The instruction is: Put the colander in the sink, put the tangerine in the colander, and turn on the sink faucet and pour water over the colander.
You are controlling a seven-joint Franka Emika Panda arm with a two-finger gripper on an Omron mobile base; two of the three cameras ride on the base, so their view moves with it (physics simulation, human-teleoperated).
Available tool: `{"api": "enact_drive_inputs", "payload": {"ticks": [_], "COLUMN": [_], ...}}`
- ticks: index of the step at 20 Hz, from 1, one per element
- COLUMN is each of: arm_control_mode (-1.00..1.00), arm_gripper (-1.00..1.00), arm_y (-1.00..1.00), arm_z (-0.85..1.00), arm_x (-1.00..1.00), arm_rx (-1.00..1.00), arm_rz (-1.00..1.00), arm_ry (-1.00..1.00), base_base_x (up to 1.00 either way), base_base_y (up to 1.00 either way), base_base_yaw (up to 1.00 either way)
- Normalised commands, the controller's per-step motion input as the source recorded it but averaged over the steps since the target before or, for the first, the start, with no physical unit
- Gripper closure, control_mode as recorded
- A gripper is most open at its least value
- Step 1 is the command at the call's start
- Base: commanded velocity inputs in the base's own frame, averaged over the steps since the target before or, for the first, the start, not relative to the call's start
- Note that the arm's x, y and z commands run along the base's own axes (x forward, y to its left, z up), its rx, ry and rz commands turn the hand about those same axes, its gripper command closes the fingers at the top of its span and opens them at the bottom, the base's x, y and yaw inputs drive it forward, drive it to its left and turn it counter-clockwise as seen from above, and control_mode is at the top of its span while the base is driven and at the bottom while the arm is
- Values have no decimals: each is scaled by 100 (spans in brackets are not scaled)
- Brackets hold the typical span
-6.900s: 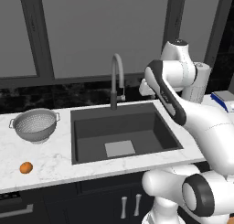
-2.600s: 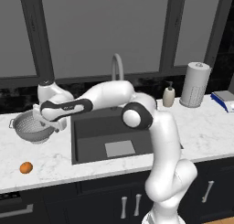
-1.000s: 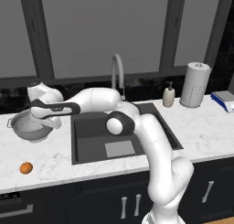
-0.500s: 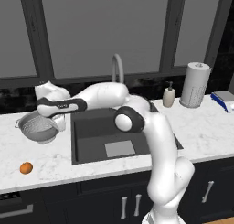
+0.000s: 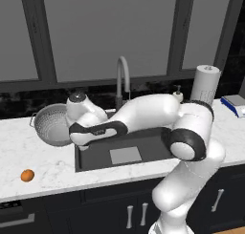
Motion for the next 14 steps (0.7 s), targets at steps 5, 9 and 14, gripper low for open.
{"api": "enact_drive_inputs", "payload": {"ticks": [5,9,14], "arm_control_mode": [-100,-100,-100], "arm_gripper": [100,100,100], "arm_y": [-100,-100,-95], "arm_z": [82,99,90], "arm_x": [-88,-49,-37], "arm_rx": [23,4,-4], "arm_rz": [-6,0,4], "arm_ry": [-13,7,16], "base_base_x": [0,0,0], "base_base_y": [0,0,0], "base_base_yaw": [0,0,0]}}
